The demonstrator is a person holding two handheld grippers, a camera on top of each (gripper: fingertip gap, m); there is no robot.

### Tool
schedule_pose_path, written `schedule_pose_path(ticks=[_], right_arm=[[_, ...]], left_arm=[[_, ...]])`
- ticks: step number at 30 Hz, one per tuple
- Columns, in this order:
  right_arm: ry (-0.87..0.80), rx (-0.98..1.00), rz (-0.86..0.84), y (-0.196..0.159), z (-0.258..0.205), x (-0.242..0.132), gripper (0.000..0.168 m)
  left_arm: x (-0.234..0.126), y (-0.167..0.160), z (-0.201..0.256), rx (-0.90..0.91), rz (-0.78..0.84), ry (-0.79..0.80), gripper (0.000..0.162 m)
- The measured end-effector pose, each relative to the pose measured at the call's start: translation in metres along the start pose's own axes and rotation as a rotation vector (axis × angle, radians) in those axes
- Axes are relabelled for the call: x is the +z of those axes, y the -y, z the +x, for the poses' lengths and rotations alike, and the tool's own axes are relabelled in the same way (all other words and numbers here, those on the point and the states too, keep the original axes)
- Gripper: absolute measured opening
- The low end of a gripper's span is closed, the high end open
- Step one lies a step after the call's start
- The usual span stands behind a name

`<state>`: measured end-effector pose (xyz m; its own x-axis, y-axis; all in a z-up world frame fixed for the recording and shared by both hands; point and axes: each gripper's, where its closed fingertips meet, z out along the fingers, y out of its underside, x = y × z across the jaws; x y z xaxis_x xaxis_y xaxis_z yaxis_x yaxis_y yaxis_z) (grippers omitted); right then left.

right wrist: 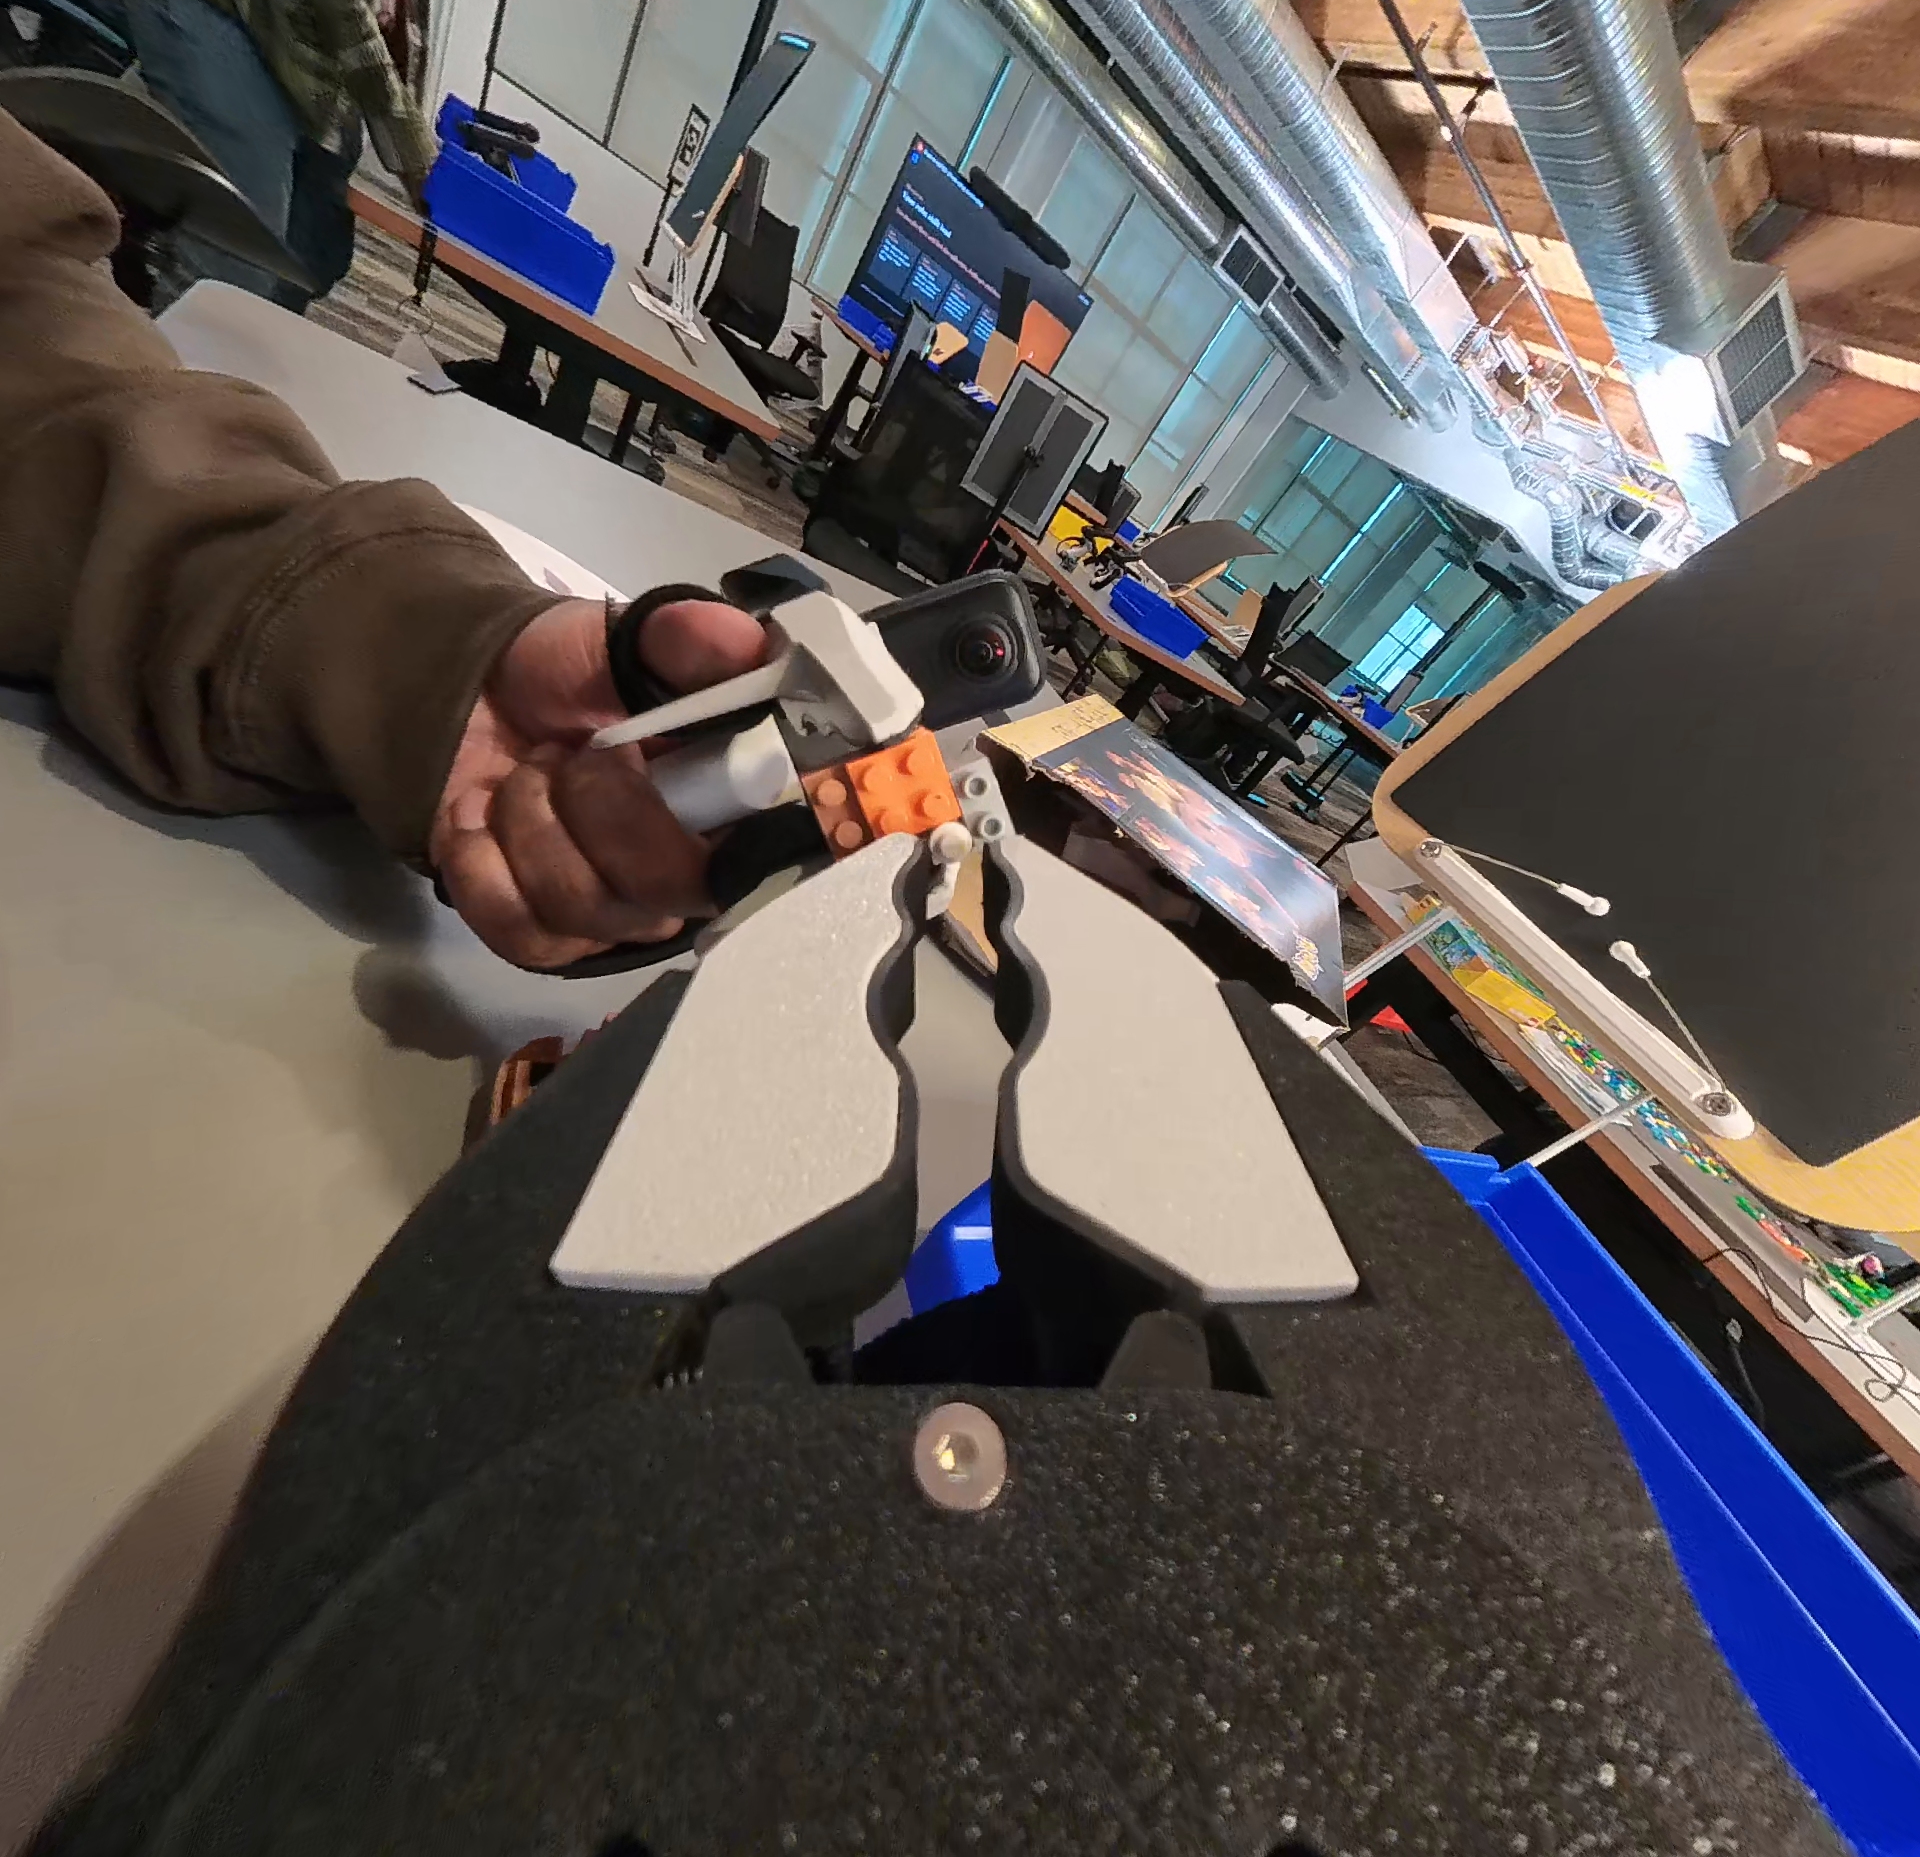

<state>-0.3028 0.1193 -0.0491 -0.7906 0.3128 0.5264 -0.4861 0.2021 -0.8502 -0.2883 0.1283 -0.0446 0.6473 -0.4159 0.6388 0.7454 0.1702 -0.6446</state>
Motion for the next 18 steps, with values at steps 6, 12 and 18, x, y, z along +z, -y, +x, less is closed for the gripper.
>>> schedule_pose_path(ticks=[6, 12, 18], right_arm=[[0.025, 0.039, 0.005, 0.0012, -0.0004, -0.0011, 0.011], [0.055, 0.019, -0.022, -0.0024, -0.0044, -0.0018, 0.009], [0.066, 0.036, -0.021, -0.0032, -0.0053, -0.0015, 0.008]], left_arm=[[0.0009, -0.003, 0.0023, -0.015, -0.02, -0.02, 0.025], [0.0, -0.007, -0.0007, -0.031, -0.055, -0.002, 0.025], [-0.0005, -0.0082, -0.0022, -0.018, -0.082, 0.026, 0.025]])
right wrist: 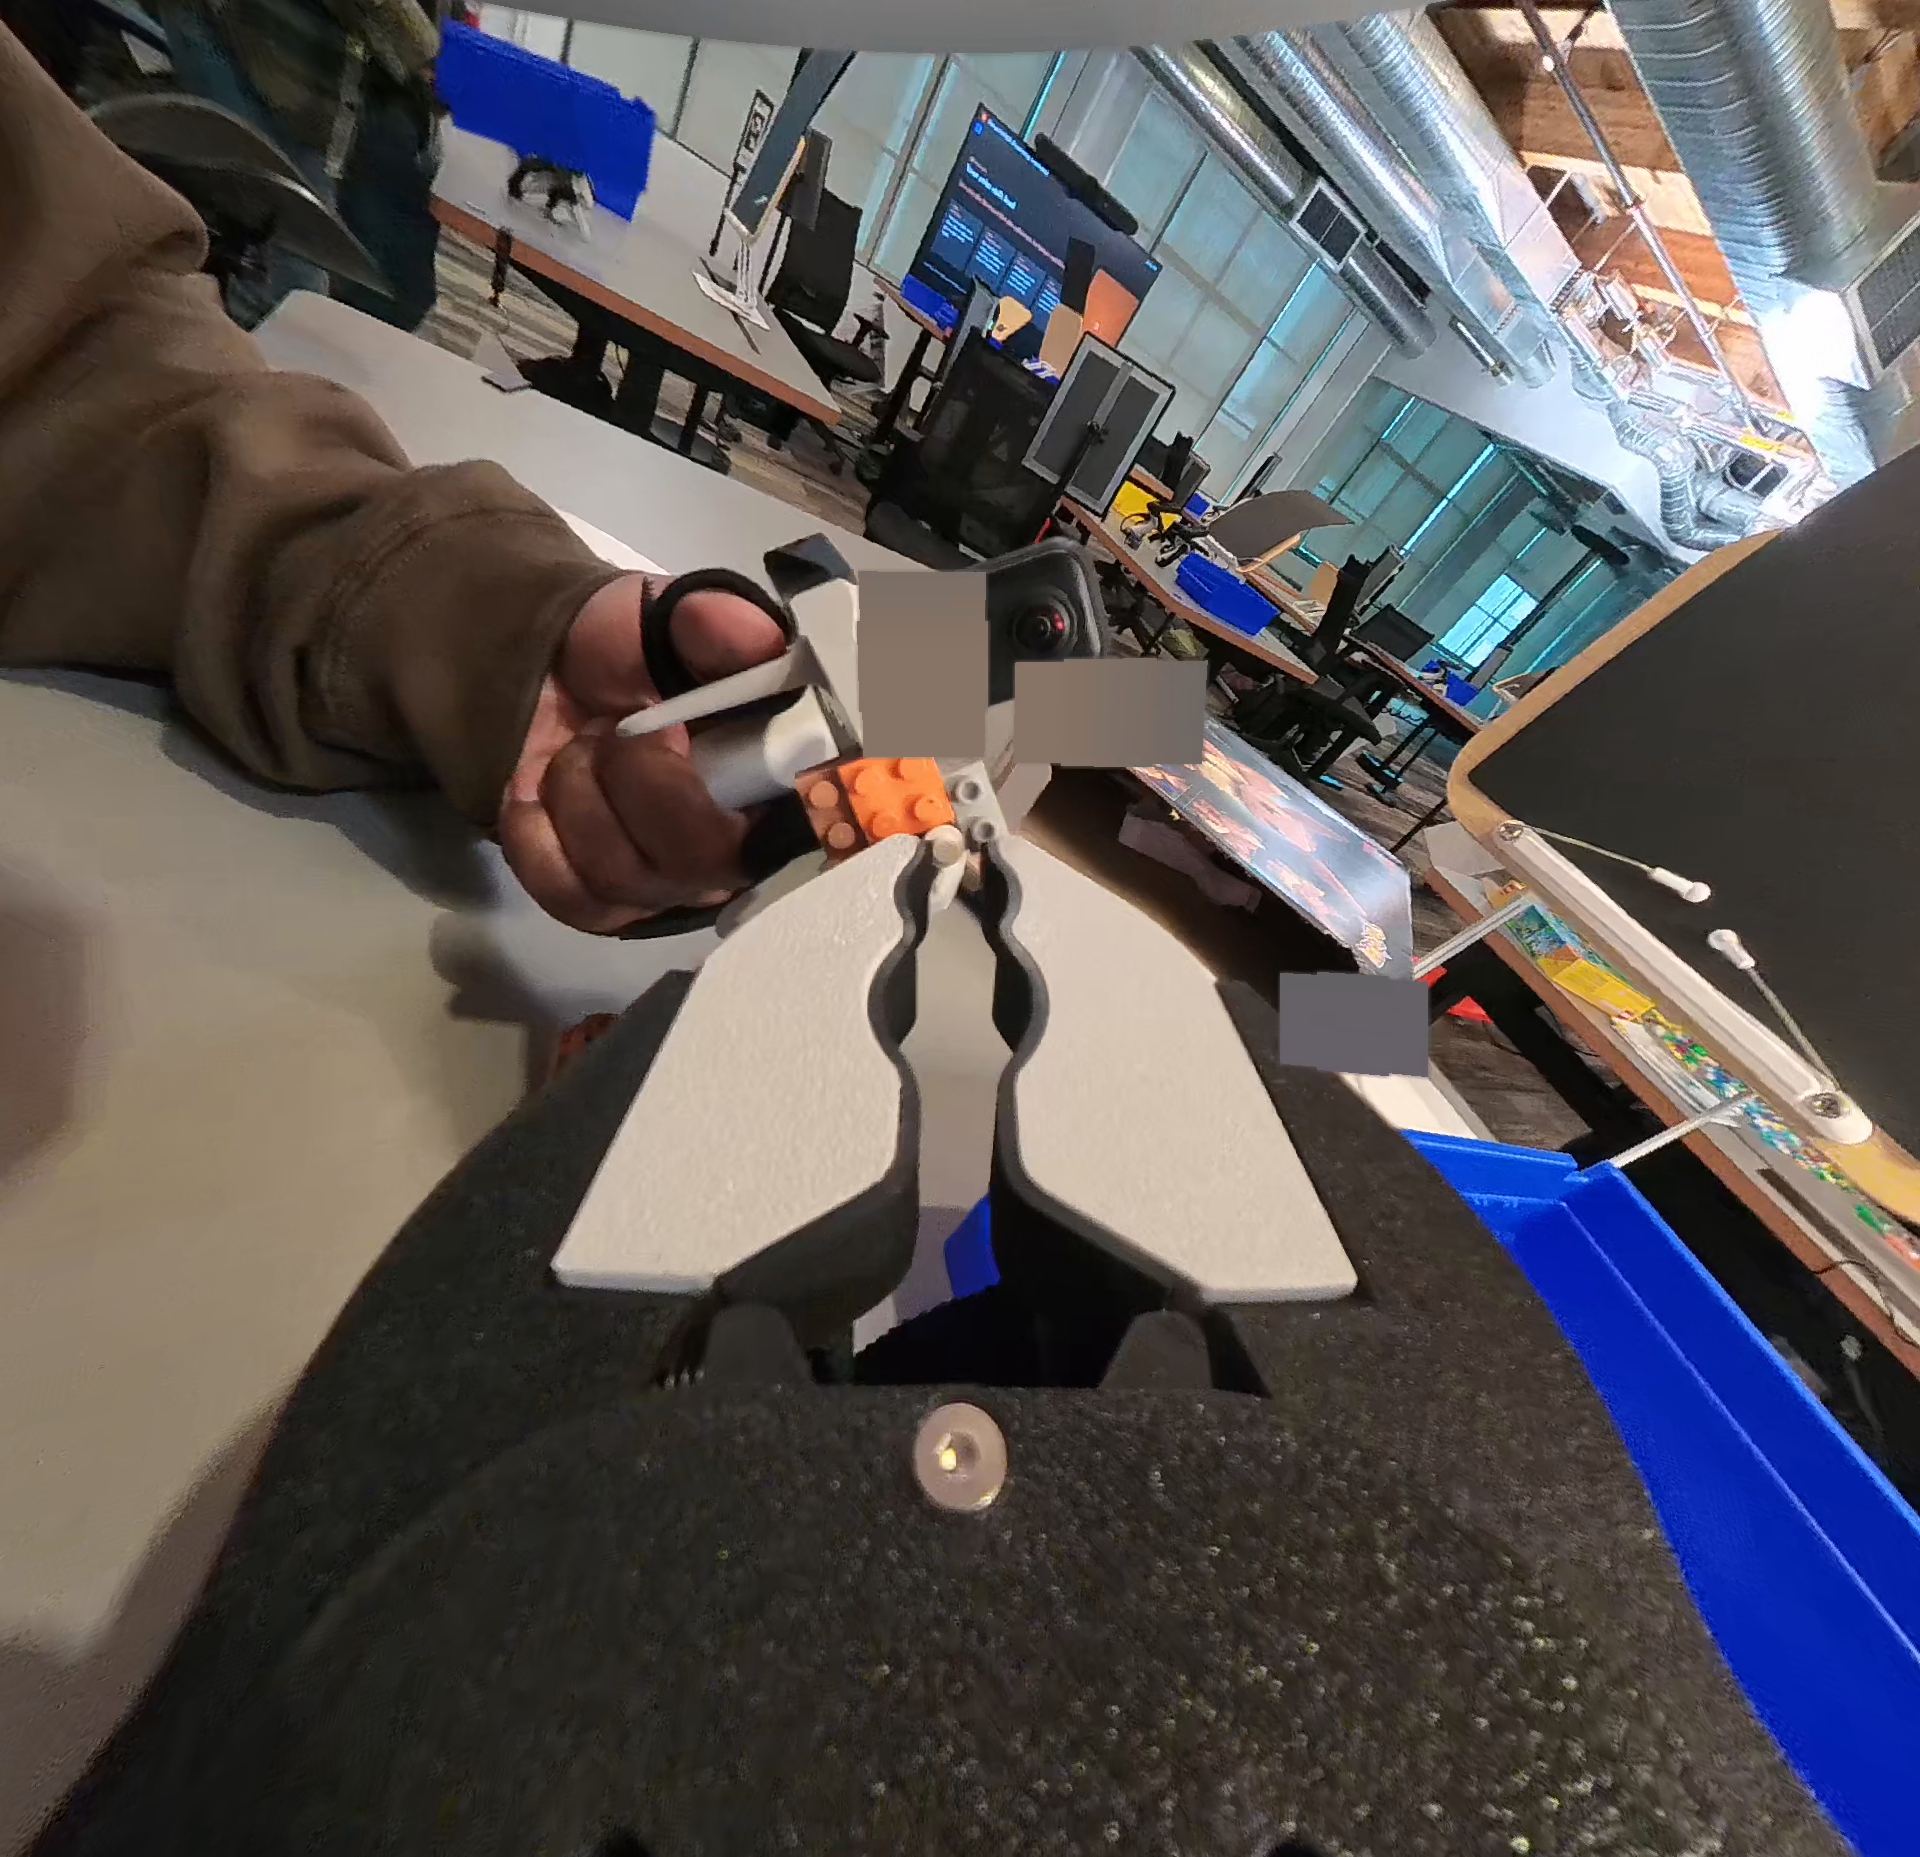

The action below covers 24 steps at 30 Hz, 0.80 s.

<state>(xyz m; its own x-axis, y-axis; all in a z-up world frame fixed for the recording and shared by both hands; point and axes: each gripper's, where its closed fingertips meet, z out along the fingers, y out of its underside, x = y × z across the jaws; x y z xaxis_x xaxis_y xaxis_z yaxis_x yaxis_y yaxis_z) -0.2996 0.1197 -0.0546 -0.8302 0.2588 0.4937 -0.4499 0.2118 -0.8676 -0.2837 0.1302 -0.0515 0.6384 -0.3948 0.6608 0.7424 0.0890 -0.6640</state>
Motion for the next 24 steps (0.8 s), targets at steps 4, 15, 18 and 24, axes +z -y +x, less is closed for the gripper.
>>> schedule_pose_path(ticks=[4, 15, 18, 24], right_arm=[[0.017, 0.048, 0.01, 0.0, 0.0, 0.0, 0.008], [-0.019, 0.019, -0.007, -0.002, 0.004, 0.0, 0.007], [-0.049, -0.029, 0.004, 0.0, 0.006, -0.001, 0.01], [-0.073, -0.142, 0.012, 0.003, 0.001, 0.001, 0.016]], left_arm=[[0.001, 0.0, 0.0, 0.023, -0.014, 0.024, 0.025], [0.0, 0.003, -0.004, 0.088, -0.001, 0.078, 0.025], [0.0, 0.008, -0.004, 0.091, 0.039, 0.085, 0.025], [-0.002, 0.009, -0.006, 0.053, 0.062, 0.081, 0.025]])
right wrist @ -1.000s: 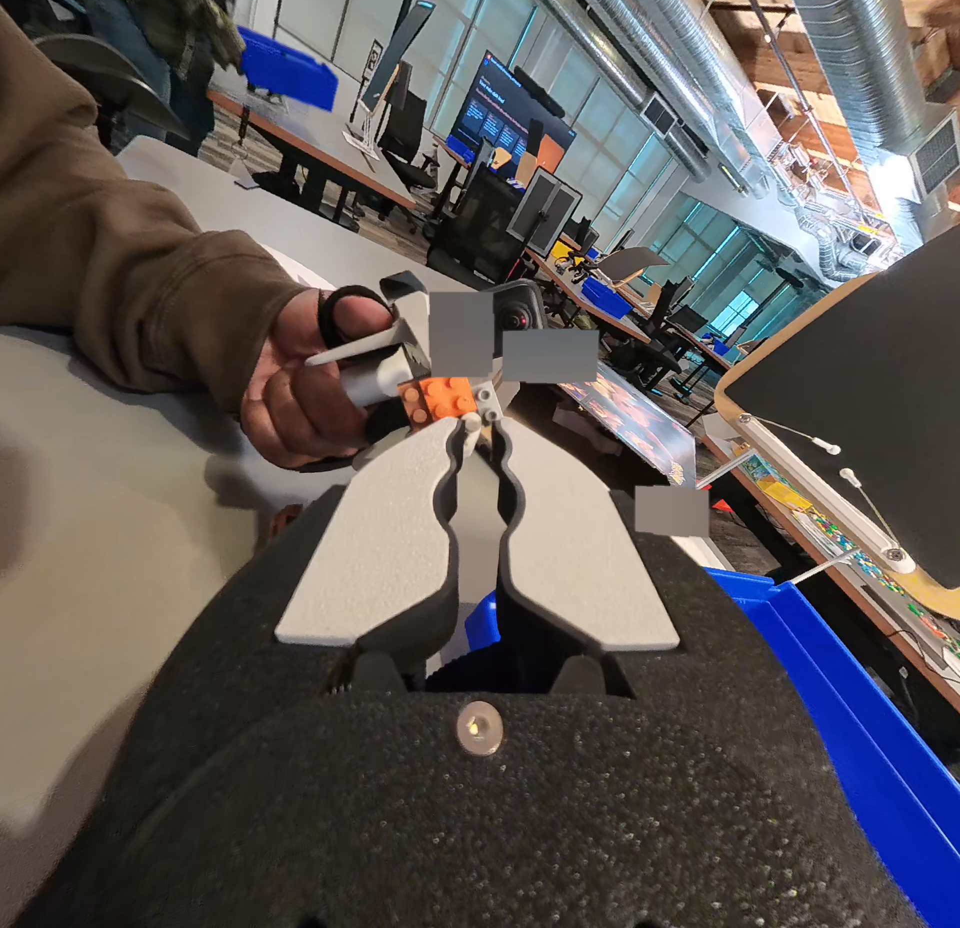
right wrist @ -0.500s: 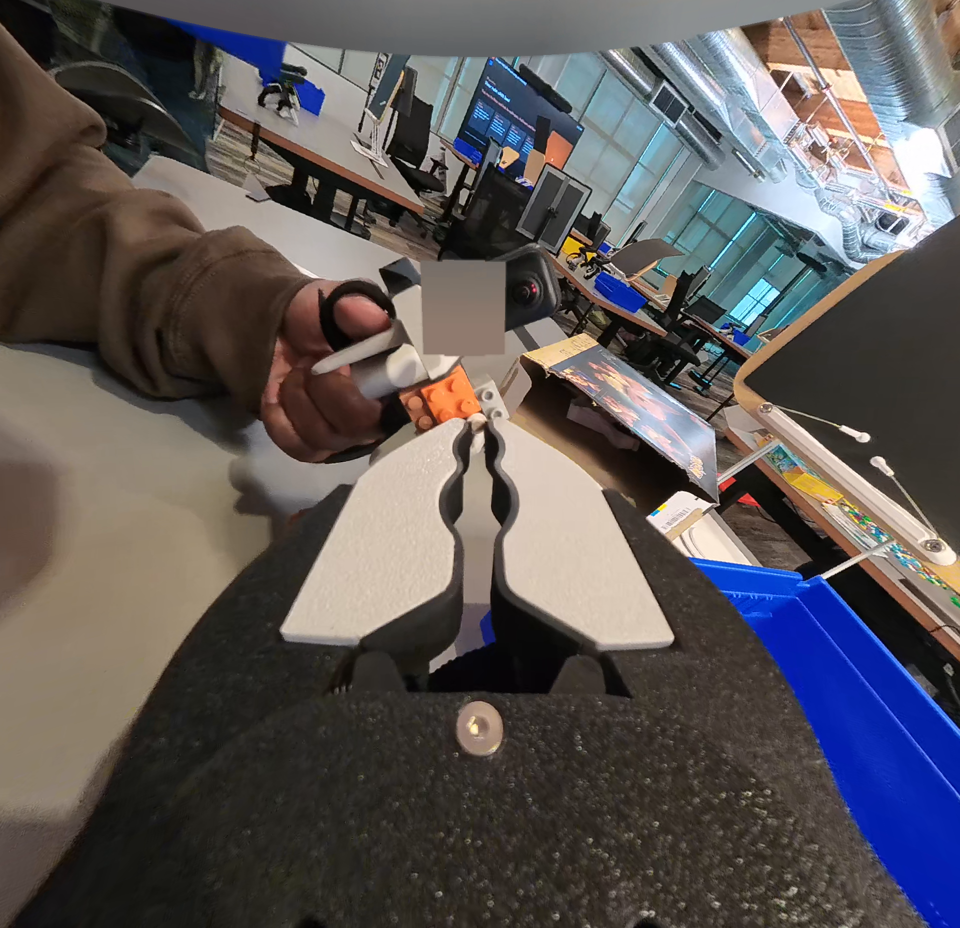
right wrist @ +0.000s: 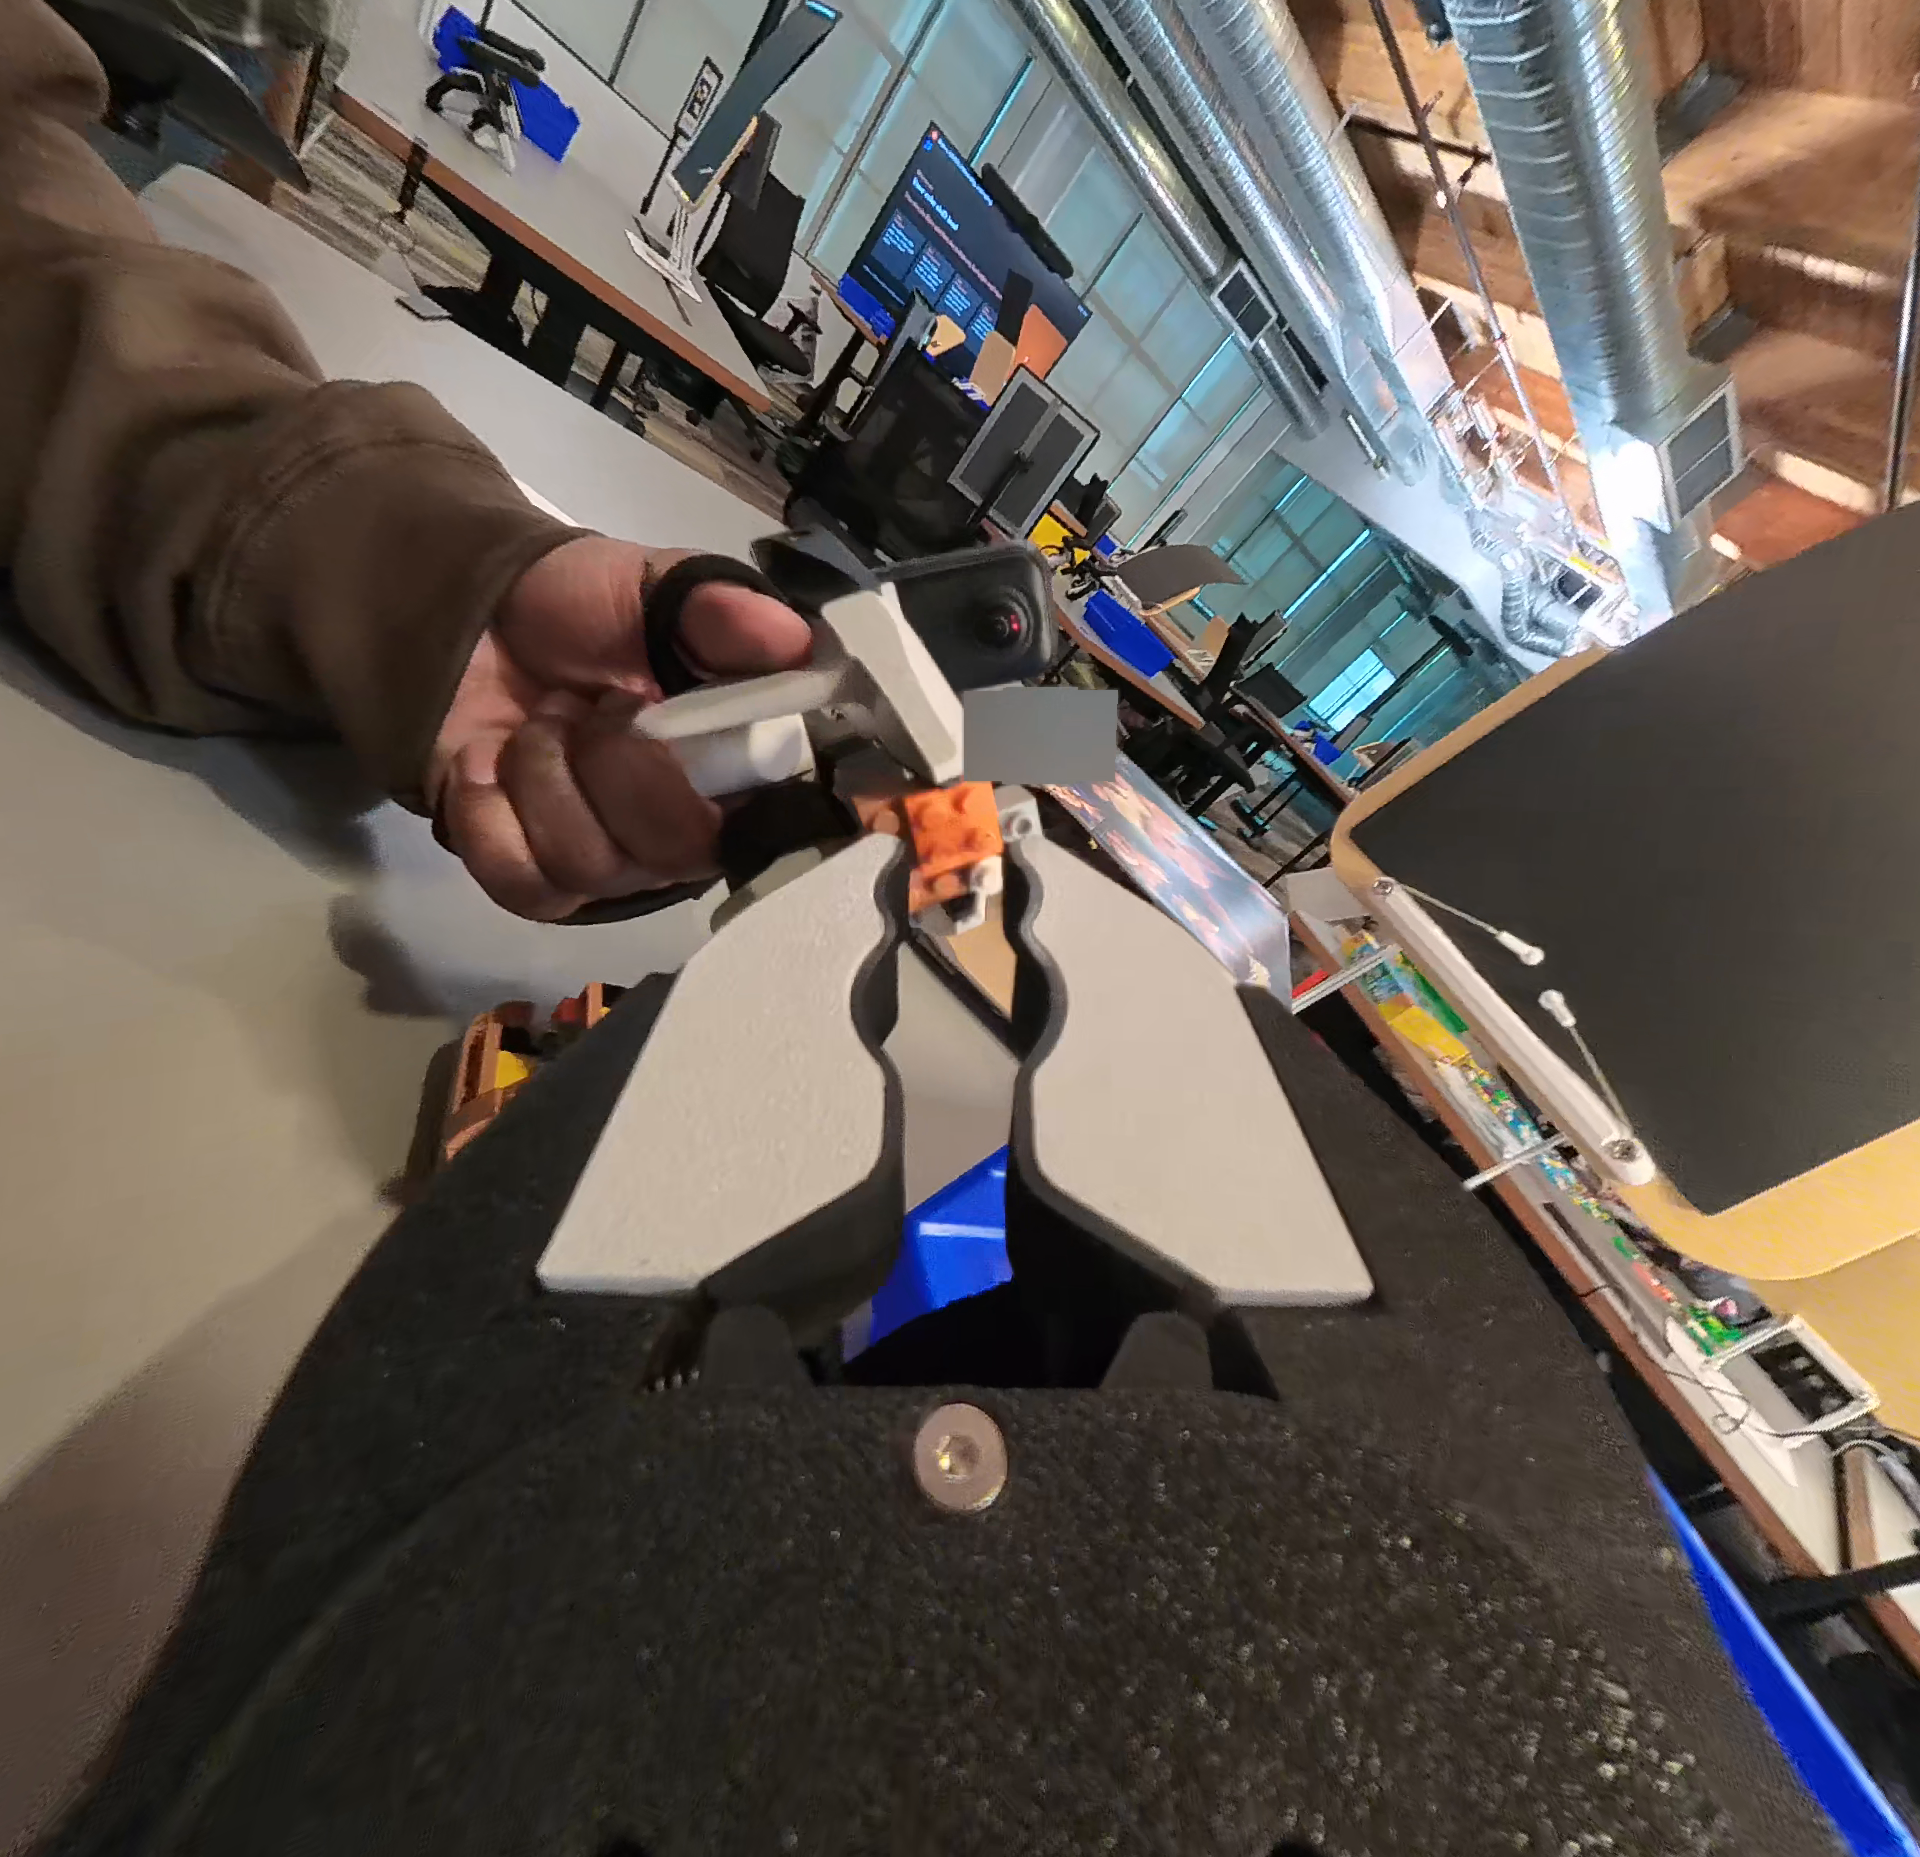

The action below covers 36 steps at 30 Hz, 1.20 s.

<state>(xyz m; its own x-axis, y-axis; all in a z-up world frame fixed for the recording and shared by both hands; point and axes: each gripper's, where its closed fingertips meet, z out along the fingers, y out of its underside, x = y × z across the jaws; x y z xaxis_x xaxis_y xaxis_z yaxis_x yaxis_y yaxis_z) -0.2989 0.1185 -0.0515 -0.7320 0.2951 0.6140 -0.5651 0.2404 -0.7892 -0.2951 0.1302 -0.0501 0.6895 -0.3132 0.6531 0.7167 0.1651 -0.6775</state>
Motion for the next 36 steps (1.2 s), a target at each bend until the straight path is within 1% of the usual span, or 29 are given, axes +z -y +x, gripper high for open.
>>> schedule_pose_path(ticks=[3, 9, 14, 18, 21, 24, 28, 34, 36], right_arm=[[-0.014, -0.069, 0.003, 0.001, -0.001, -0.001, 0.019], [-0.01, -0.229, -0.045, -0.009, -0.011, 0.004, 0.031], [-0.021, -0.277, -0.057, -0.011, -0.01, 0.004, 0.033], [-0.009, -0.33, -0.091, -0.019, -0.015, 0.007, 0.028], [-0.022, -0.321, -0.112, -0.021, -0.013, 0.009, 0.028], [-0.073, -0.285, -0.123, -0.022, -0.003, 0.008, 0.028], [-0.094, -0.21, -0.1, -0.018, 0.004, 0.007, 0.027], [-0.103, -0.218, -0.102, -0.017, 0.0, 0.01, 0.027], [-0.101, -0.229, -0.101, -0.016, -0.001, 0.01, 0.027]], left_arm=[[0.0, -0.002, -0.004, -0.015, -0.01, 0.021, 0.025], [0.001, -0.006, -0.011, -0.047, -0.038, 0.067, 0.025], [0.001, -0.015, -0.018, -0.057, -0.099, 0.117, 0.025], [0.003, -0.02, -0.02, -0.072, -0.122, 0.136, 0.025], [0.002, -0.019, -0.024, -0.069, -0.114, 0.152, 0.025], [0.001, -0.014, -0.026, -0.056, -0.083, 0.165, 0.025], [0.0, -0.013, -0.025, -0.024, -0.102, 0.167, 0.031], [0.005, -0.021, -0.019, 0.006, -0.136, 0.141, 0.03], [0.005, -0.021, -0.02, 0.02, -0.133, 0.146, 0.026]])
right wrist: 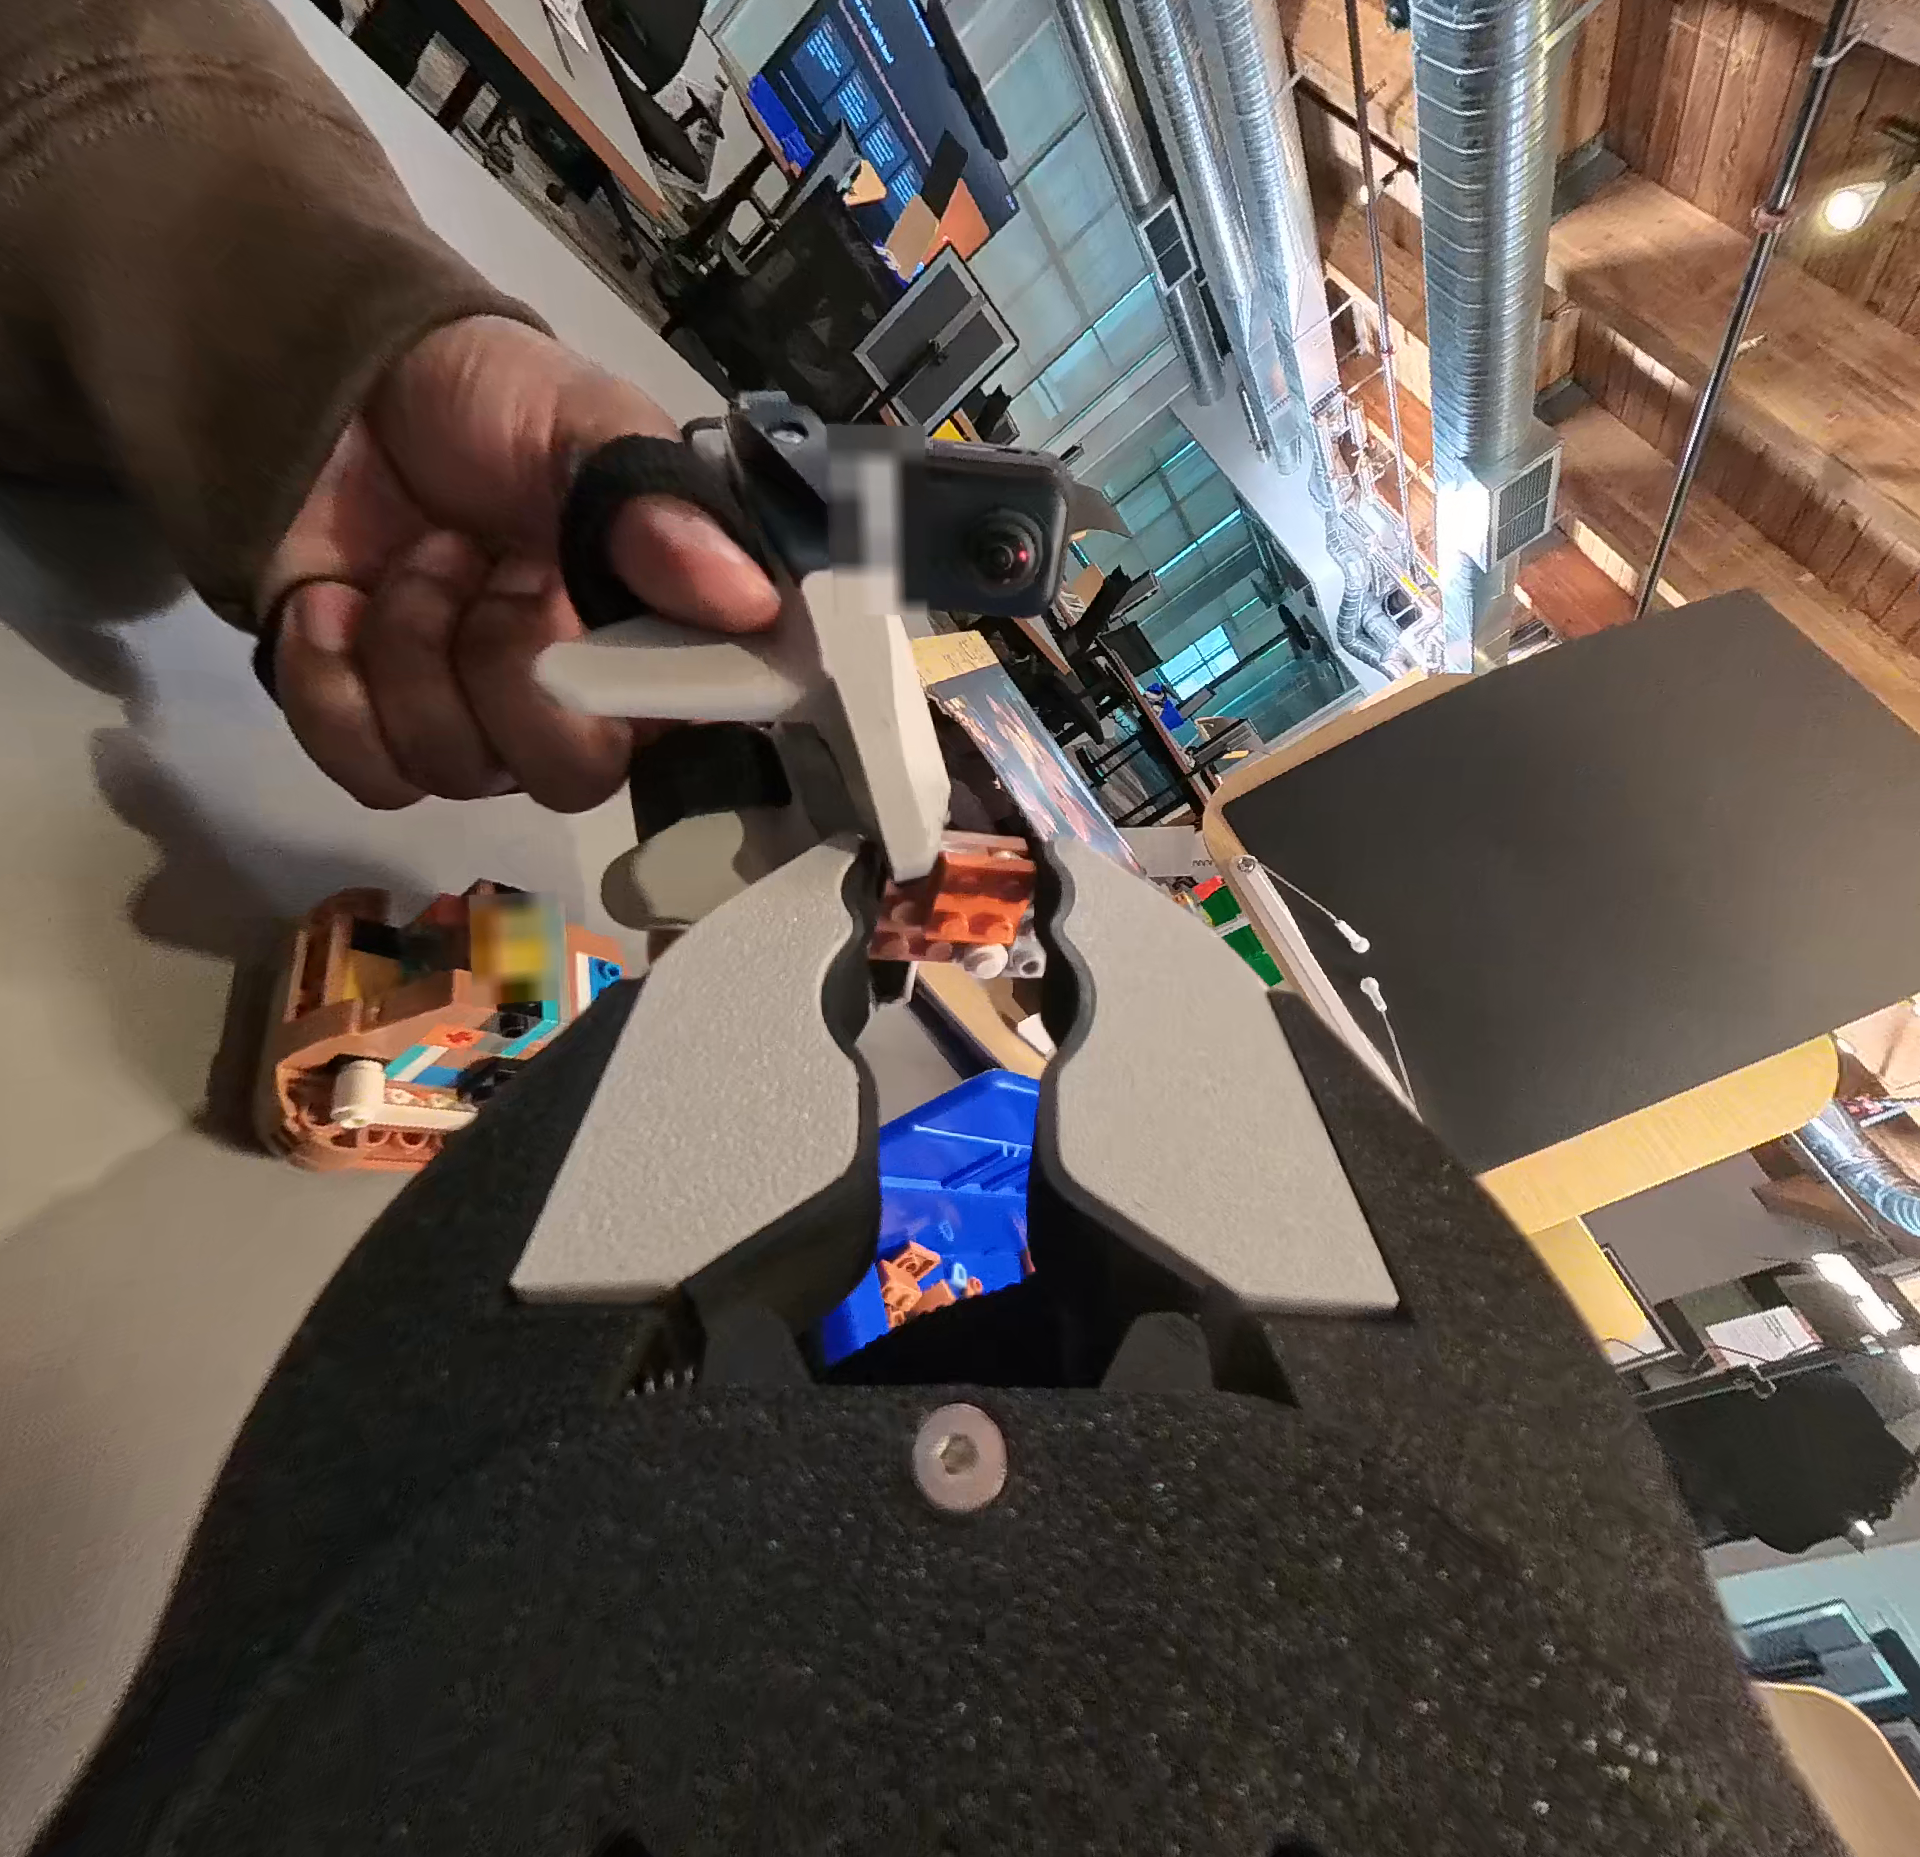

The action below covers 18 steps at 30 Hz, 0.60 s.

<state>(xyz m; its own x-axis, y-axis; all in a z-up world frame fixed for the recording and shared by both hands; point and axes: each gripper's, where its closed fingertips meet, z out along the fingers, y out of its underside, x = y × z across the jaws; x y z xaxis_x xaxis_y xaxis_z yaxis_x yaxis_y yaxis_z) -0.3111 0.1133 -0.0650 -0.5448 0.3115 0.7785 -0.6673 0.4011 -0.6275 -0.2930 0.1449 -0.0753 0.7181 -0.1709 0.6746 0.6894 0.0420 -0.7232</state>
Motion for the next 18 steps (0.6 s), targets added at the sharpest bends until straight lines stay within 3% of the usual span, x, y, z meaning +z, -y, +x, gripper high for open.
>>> schedule_pose_path(ticks=[8, 11, 18], right_arm=[[0.048, 0.03, -0.012, -0.007, 0.003, -0.003, 0.033], [0.069, 0.205, -0.029, -0.012, 0.01, -0.002, 0.031], [0.079, 0.831, 0.046, -0.016, 0.038, -0.001, 0.021]], left_arm=[[-0.009, 0.009, -0.01, 0.096, 0.0, 0.125, 0.025], [-0.016, 0.021, -0.015, 0.251, 0.006, 0.233, 0.025], [-0.02, 0.052, -0.033, 0.66, 0.036, 0.475, 0.025]])
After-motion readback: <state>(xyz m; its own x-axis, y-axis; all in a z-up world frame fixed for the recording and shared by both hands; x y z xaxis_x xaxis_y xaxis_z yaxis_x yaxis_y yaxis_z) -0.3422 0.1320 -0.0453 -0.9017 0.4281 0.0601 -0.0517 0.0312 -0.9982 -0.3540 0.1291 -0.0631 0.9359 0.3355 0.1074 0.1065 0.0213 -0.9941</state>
